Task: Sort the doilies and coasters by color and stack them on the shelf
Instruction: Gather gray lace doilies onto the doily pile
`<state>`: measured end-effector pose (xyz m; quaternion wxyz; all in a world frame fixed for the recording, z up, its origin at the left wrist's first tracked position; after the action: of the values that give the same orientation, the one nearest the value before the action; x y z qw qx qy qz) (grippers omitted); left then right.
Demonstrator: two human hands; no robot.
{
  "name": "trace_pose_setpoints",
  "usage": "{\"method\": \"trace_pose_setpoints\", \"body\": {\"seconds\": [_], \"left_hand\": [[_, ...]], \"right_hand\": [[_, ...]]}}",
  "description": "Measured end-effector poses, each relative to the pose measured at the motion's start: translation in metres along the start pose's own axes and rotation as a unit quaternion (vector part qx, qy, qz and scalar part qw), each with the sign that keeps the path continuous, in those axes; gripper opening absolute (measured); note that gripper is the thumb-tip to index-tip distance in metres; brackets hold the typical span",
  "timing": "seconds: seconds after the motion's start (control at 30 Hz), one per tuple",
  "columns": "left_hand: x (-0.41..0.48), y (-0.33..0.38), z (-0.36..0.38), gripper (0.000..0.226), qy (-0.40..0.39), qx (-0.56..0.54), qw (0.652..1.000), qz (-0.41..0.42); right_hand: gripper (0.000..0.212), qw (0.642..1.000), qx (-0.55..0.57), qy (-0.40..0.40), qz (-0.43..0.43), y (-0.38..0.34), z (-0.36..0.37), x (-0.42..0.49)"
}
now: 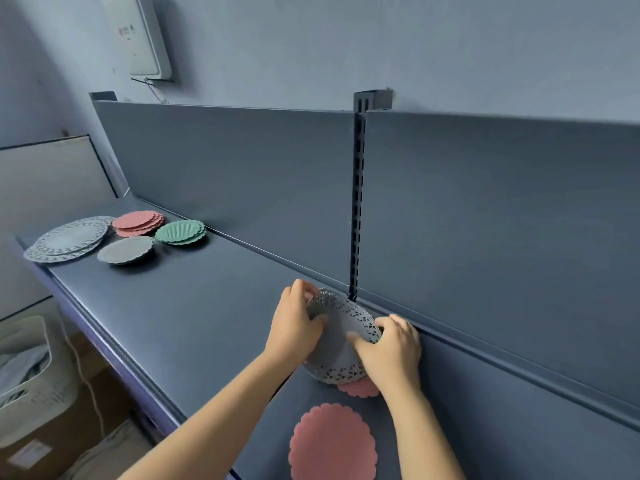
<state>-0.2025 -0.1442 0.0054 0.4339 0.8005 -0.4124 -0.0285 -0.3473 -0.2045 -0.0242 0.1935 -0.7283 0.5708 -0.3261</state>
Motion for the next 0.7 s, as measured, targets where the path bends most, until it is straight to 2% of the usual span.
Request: {"method": "trace_pose_setpoints", "body": {"seconds": [0.07,0.2,0.3,0.37,0.43,0.5,0.57,0.67,0.7], "left_hand": [[0.005,-0.008,-0.009,0.024,-0.01,-0.03,0.999,0.014],[0.016,-0.032,-0.027,0.022,-0.054,-0.092,0.994,-0.021],[0.025,-0.051,-0.043,0.014,-0.095,-0.028,0.995,0.013],[0.032,-0.065,-0.057,0.029,-0.146,-0.035,0.988,0.023],[0.042,-0.076,-0.079,0.047,-0.204,-0.092,0.975,0.02],[0.056,-0.087,-0.104,0.051,-0.235,-0.148,0.96,0.032],[0.069,-0.098,-0.138,0.035,-0.241,-0.226,0.943,0.04],[0.087,-0.123,-0.195,0.002,-0.224,-0.36,0.905,0.006],[0.093,-0.134,-0.214,0.007,-0.213,-0.384,0.898,-0.003]], "right_hand": [[0.044,1.0,0.02,0.01,0.01,-0.003,0.0,-0.002],[0.021,0.993,0.11,0.028,0.024,-0.027,-0.002,-0.009],[0.026,0.986,0.157,0.057,0.021,-0.061,-0.003,-0.023],[0.032,0.976,0.201,0.085,0.032,-0.089,-0.002,-0.036],[0.033,0.964,0.246,0.098,0.028,-0.122,-0.002,-0.047],[0.032,0.95,0.294,0.105,0.012,-0.16,-0.002,-0.058],[0.032,0.936,0.332,0.114,-0.002,-0.2,0.001,-0.07],[0.029,0.923,0.363,0.131,0.002,-0.253,0.018,-0.082],[0.026,0.92,0.37,0.125,0.016,-0.269,0.027,-0.084]]}}
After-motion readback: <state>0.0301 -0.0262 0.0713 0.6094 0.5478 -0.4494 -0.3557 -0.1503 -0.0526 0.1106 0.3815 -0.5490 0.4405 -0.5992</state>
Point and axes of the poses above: each hand's wrist, its own x-axis towards the middle knuckle, its own z-axis out of the palm, y = z × x, the point moved 2 cm from there along x, towards the middle knuckle, and after that the axes turned 9 degrees about y, right-handed, at the moved point
